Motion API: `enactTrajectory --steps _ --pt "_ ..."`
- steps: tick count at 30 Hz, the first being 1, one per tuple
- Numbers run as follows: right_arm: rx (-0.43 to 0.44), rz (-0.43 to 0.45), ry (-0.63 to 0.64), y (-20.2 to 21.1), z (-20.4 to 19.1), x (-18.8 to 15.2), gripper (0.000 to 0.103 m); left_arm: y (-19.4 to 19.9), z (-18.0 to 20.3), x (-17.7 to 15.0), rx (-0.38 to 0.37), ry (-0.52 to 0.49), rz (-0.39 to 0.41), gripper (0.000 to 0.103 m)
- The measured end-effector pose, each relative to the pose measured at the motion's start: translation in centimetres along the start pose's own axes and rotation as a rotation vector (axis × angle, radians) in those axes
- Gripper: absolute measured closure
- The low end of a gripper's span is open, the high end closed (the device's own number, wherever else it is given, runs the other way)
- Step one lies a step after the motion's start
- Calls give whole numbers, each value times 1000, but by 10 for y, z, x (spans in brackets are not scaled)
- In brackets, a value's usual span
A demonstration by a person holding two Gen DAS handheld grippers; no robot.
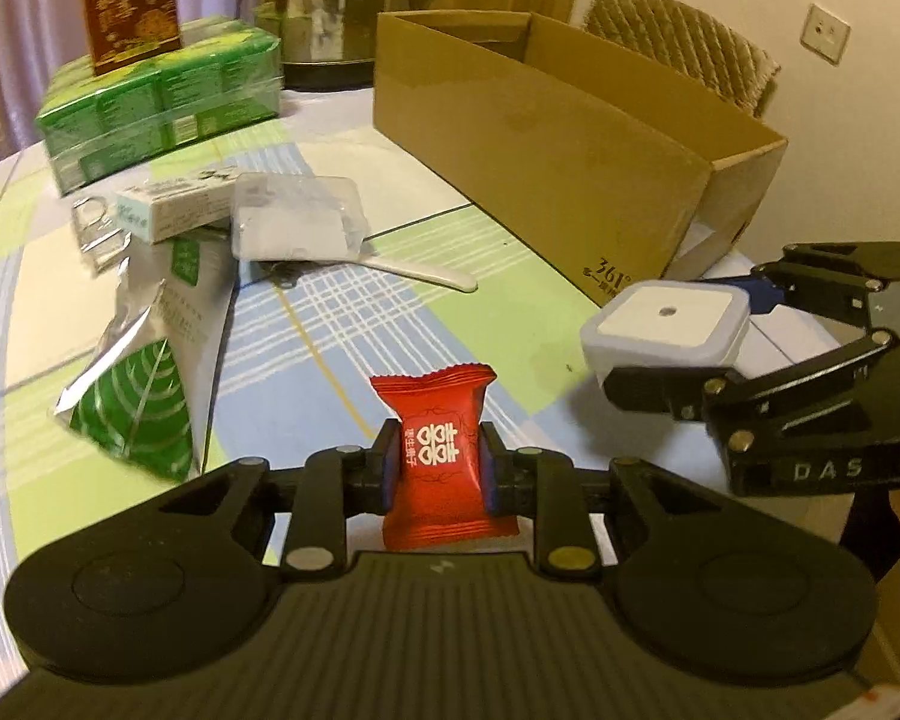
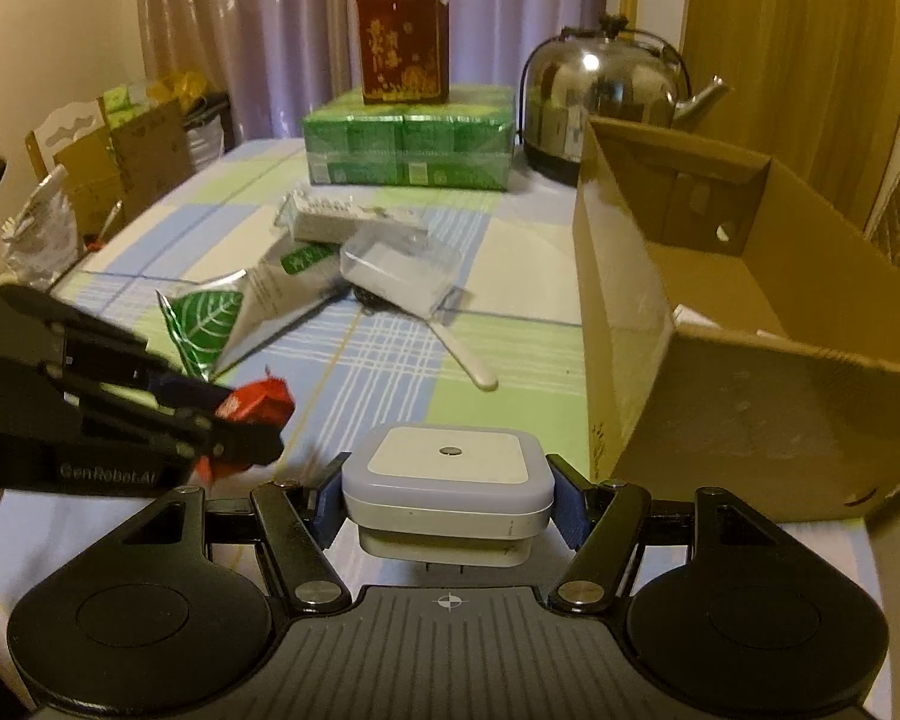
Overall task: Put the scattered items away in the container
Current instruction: 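Grasp the red candy packet with the left tool while the right tool holds the night-light, then carry the candy and night-light over the cardboard box with both tools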
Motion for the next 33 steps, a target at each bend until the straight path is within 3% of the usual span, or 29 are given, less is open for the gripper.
enactTrajectory --steps 7,23,33 --pt "-3 45 -33 33 6 -1 40 26 16 -14 23 57 2 82" --pt "-29 108 -113 83 38 -10 40 48 68 -17 36 2 7 82" --pt "-61 133 -141 101 66 -11 40 45 95 1 3 -35 12 82"
Point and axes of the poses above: each gripper's, at about its wrist camera, not at the fingertips, and y roughly against the way its jaws point, z to its right, x to its top, the point moved 9 cm from there along -y, roughly the way its jaws point, and after that the axes turned 11 degrees about y, right-handed, at the moved point
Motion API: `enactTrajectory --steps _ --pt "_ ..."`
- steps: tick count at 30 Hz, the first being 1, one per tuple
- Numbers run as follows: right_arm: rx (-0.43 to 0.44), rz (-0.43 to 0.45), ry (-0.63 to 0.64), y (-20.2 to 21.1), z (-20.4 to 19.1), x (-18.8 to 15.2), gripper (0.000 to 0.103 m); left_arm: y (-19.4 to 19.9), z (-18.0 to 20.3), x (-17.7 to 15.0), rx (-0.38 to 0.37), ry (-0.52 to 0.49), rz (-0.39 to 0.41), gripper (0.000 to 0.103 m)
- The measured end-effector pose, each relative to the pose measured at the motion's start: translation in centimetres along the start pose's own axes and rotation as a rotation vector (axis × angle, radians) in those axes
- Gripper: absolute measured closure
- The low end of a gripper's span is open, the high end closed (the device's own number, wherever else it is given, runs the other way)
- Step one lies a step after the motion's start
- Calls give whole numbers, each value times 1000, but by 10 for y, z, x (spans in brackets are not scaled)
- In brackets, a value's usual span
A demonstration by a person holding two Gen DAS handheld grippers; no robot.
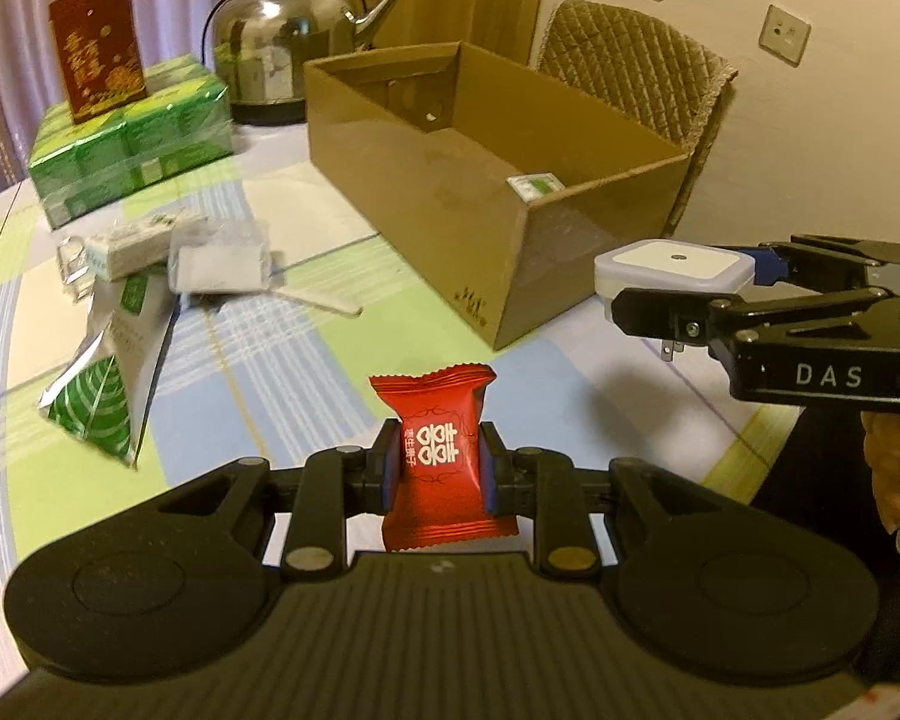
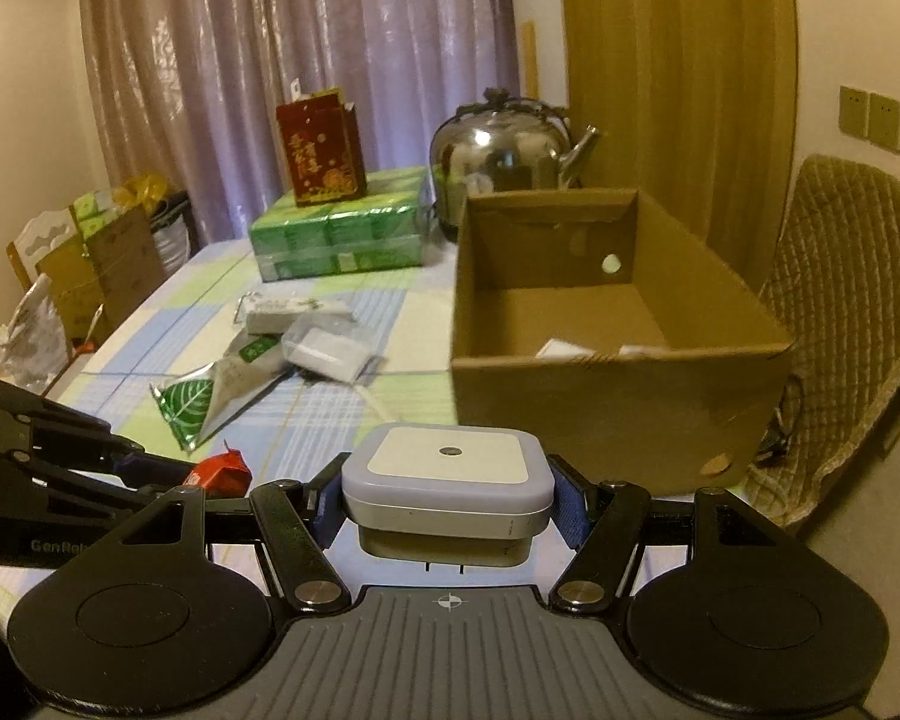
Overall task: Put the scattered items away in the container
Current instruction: 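Carry the candy and night-light over the cardboard box with both tools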
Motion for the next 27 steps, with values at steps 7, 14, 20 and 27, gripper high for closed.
enactTrajectory --steps 7,14,20,27 --pt "-50 65 14 7 41 33 40 -7 29 47 -42 -52 38 82" --pt "-124 97 40 -14 106 68 40 -26 68 111 -89 -102 89 82" --pt "-120 39 73 -53 143 71 40 -60 93 153 -119 -141 98 82" --pt "-89 -45 161 -90 153 60 40 -112 98 169 -88 -197 34 82"
Point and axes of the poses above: each gripper's, at about its wrist camera, not at the fingertips, and y roughly against the way its jaws point, z to its right, x to its top, the point moved 9 cm from there along -y, roughly the way its jaws point, and after that the axes turned 11 degrees about y, right-handed, at the moved point
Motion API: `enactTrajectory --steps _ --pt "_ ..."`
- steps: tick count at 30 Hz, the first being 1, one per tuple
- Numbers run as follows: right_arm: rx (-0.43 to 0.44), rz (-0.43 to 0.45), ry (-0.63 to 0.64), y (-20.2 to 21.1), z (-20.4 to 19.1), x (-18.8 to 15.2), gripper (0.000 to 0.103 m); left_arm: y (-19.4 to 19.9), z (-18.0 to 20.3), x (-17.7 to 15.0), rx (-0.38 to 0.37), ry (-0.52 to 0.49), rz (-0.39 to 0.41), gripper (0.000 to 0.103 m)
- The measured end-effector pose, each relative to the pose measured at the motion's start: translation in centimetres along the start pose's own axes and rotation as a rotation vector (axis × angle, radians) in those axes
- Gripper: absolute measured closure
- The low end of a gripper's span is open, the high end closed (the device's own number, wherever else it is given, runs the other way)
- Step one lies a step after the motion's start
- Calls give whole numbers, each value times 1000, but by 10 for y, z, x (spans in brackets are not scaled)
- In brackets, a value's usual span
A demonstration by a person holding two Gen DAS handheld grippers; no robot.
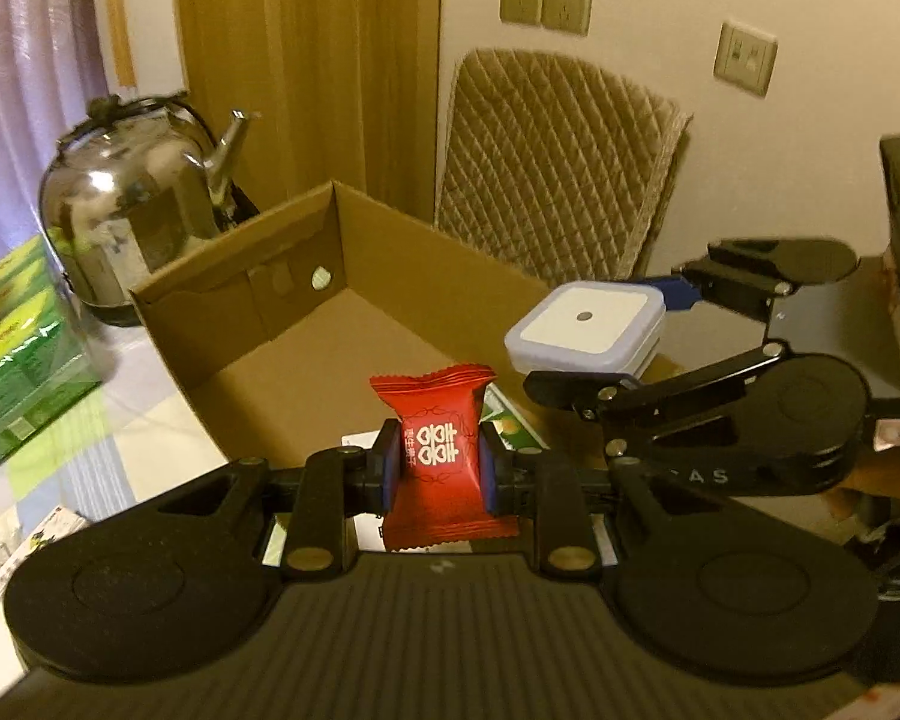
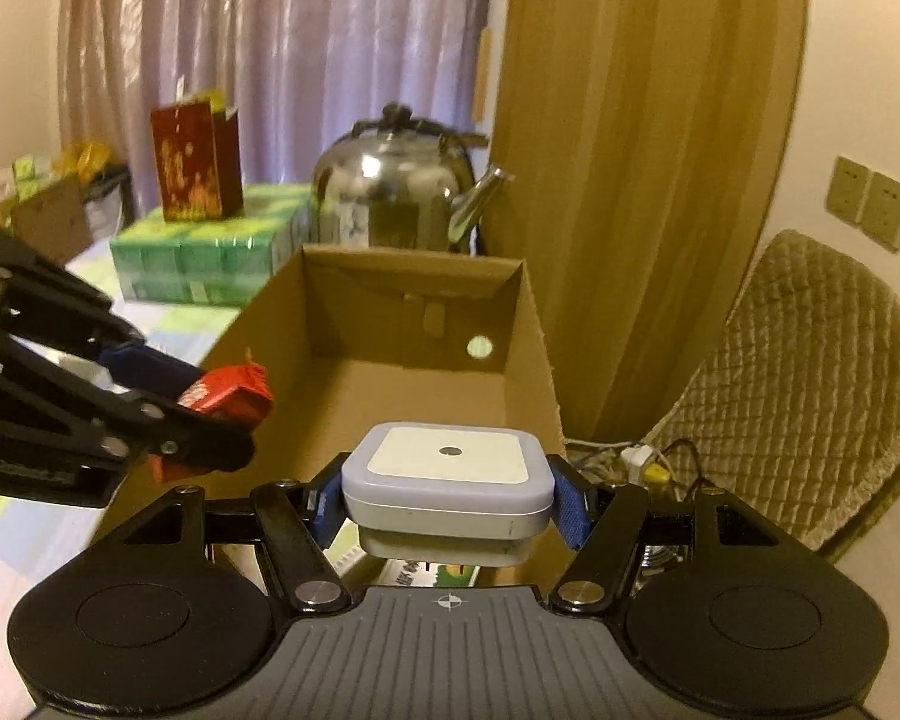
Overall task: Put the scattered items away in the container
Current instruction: 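Carry the candy and night-light over the cardboard box with both tools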
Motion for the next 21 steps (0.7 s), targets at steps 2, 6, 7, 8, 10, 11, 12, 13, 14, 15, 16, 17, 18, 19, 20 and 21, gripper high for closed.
enactTrajectory --steps 2,6,7,8,10,11,12,13,14,15,16,17,18,19,20,21 --pt "9 -12 25 -7 -2 -3 40 -12 -3 -2 5 -6 -22 82" --pt "26 -32 81 -17 -7 -8 40 -29 -8 -8 7 -8 -53 82" --pt "25 -37 91 -19 -8 -10 40 -32 -8 -9 7 -8 -58 82" --pt "26 -41 95 -20 -8 -11 40 -35 -9 -11 8 -8 -63 82" --pt "27 -50 97 -23 -8 -14 40 -39 -11 -15 11 -9 -71 82" --pt "24 -53 103 -25 -8 -15 40 -41 -12 -17 14 -12 -75 82" --pt "21 -55 111 -26 -8 -15 40 -42 -13 -18 18 -16 -79 82" --pt "20 -56 118 -27 -9 -15 40 -44 -15 -20 22 -19 -83 82" --pt "20 -58 120 -28 -9 -15 40 -46 -16 -21 26 -23 -87 82" --pt "20 -59 123 -29 -9 -16 40 -47 -16 -23 28 -25 -91 82" --pt "18 -61 125 -30 -8 -16 40 -48 -17 -24 31 -28 -95 82" --pt "18 -62 125 -31 -8 -16 40 -49 -17 -24 33 -30 -99 82" --pt "20 -64 122 -32 -8 -16 40 -50 -17 -25 33 -32 -103 82" --pt "20 -65 121 -33 -8 -17 40 -51 -18 -25 33 -34 -105 82" --pt "20 -65 122 -33 -8 -17 40 -52 -18 -26 35 -38 -108 82" --pt "20 -67 124 -34 -9 -17 40 -53 -18 -27 38 -44 -109 82"
Point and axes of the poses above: each gripper's, at about its wrist camera, not at the fingertips, and y roughly against the way its jaws point, z to its right, x to its top, the point moved 9 cm from there along -y, roughly the way its jaws point, and after that the axes turned 11 degrees about y, right-handed, at the moved point
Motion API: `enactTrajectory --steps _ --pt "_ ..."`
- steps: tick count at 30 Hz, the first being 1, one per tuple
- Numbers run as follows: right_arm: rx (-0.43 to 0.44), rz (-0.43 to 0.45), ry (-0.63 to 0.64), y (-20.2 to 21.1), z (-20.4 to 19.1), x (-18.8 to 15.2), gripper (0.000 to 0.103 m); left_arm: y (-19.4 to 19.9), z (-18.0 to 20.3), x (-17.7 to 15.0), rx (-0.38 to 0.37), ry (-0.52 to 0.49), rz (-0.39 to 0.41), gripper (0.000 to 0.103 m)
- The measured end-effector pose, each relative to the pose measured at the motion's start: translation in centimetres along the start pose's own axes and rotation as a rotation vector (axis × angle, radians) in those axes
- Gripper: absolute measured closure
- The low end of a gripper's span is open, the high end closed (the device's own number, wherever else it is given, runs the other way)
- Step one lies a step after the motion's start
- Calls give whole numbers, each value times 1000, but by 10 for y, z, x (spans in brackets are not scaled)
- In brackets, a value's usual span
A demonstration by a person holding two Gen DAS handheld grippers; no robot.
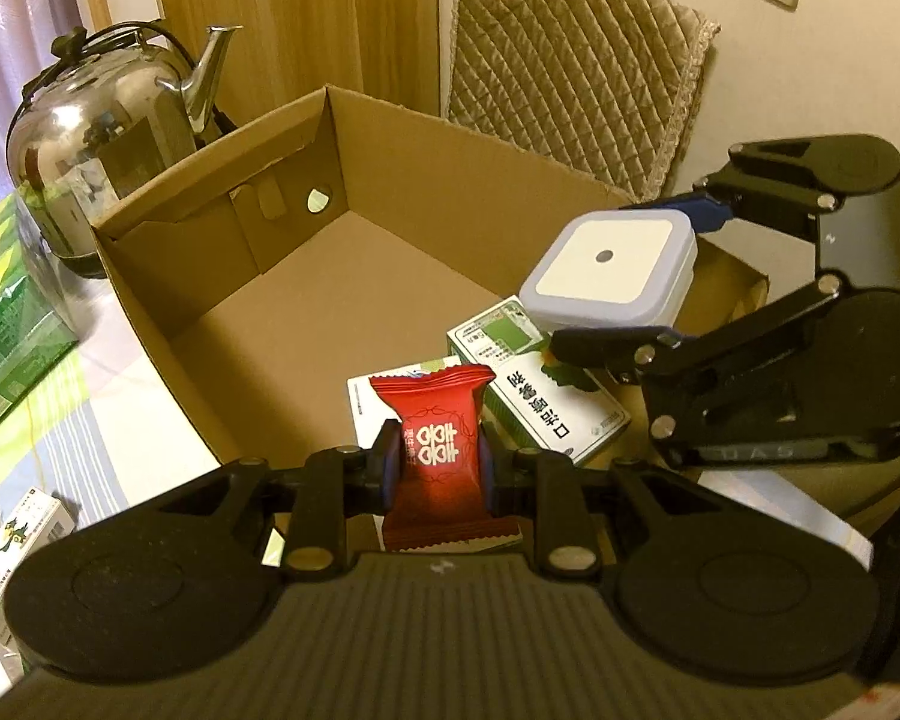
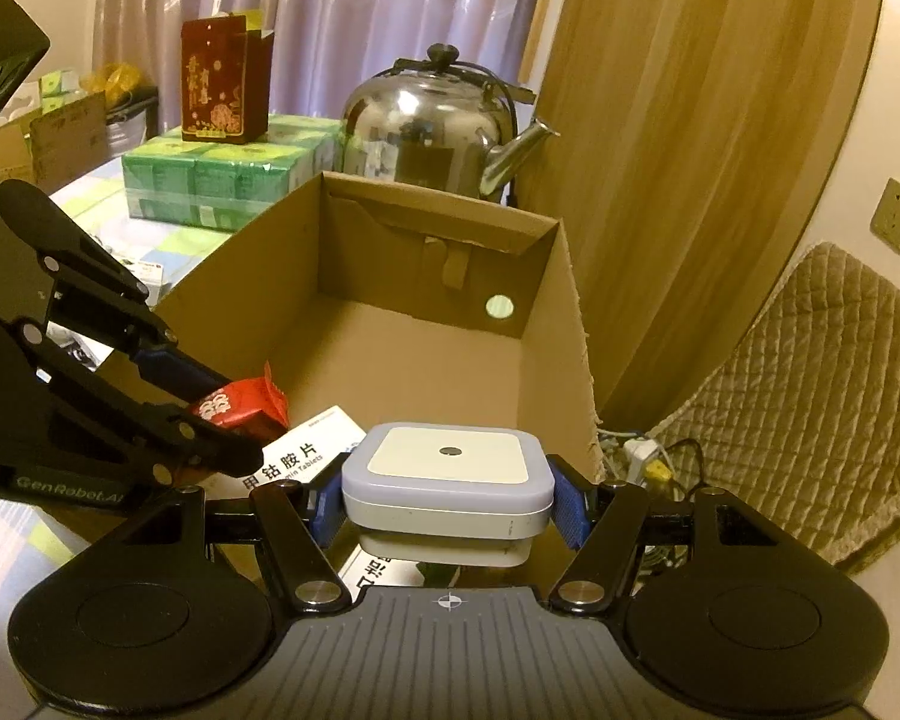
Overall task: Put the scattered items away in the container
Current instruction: 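Carry the candy and night-light over the cardboard box with both tools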
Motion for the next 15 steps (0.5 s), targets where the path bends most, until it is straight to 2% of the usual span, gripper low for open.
enactTrajectory --steps 3,5,15 --pt "1 -1 -3 0 -1 0 40 -1 0 -1 6 -5 1 80" --pt "-1 0 -7 1 0 1 40 1 0 -1 -2 0 9 73" --pt "16 3 -16 1 -5 4 40 39 -14 4 15 16 90 73"
Point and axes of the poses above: each gripper's, at about its wrist camera, not at the fingertips, and y roughly against the way its jaws point, z to its right, x to its top, the point moved 9 cm from there along -y, roughly the way its jaws point, and after that the axes turned 11 degrees about y, right-handed, at the moved point
